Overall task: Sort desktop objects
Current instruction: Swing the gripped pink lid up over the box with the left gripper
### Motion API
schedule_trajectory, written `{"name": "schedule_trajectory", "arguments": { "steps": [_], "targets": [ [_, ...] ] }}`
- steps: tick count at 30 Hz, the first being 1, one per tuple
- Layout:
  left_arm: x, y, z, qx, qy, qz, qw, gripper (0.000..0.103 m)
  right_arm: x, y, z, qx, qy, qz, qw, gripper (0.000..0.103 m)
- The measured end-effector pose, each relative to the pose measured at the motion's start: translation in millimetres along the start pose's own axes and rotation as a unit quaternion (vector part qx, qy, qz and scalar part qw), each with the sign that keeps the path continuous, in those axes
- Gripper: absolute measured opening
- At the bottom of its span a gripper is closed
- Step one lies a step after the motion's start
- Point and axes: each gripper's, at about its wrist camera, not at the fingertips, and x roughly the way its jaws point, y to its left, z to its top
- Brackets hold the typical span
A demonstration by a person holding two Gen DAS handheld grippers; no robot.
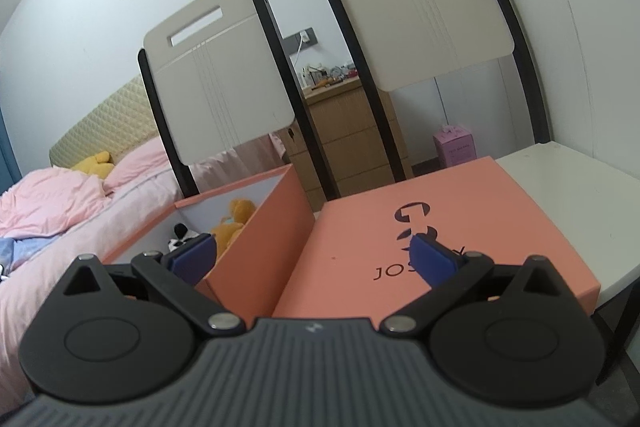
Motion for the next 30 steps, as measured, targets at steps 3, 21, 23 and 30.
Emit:
{"name": "schedule_trajectory", "arguments": {
  "steps": [3, 21, 23, 30],
  "targets": [
    [-6, 3, -8, 0.002, 0.004, -0.004, 1.0000, 0.041, 3, 3, -2, -0.006, 0.006, -0.005, 1.000, 0.103],
    [6, 8, -11, 0.020, 0.007, 0.002, 0.9998, 0.046, 8, 3, -4, -0.013, 0.013, -0.015, 1.000, 0.103],
    [7, 9, -12, 0.020, 0.006, -0.001, 0.9998, 0.044, 7, 1, -4, -0.012, 0.012, -0.017, 1.000, 0.103],
    [3, 12, -19, 0.015, 0.004, -0.006, 0.9999, 0.043, 1, -4, -4, -0.009, 0.009, -0.022, 1.000, 0.103]
  ]
}}
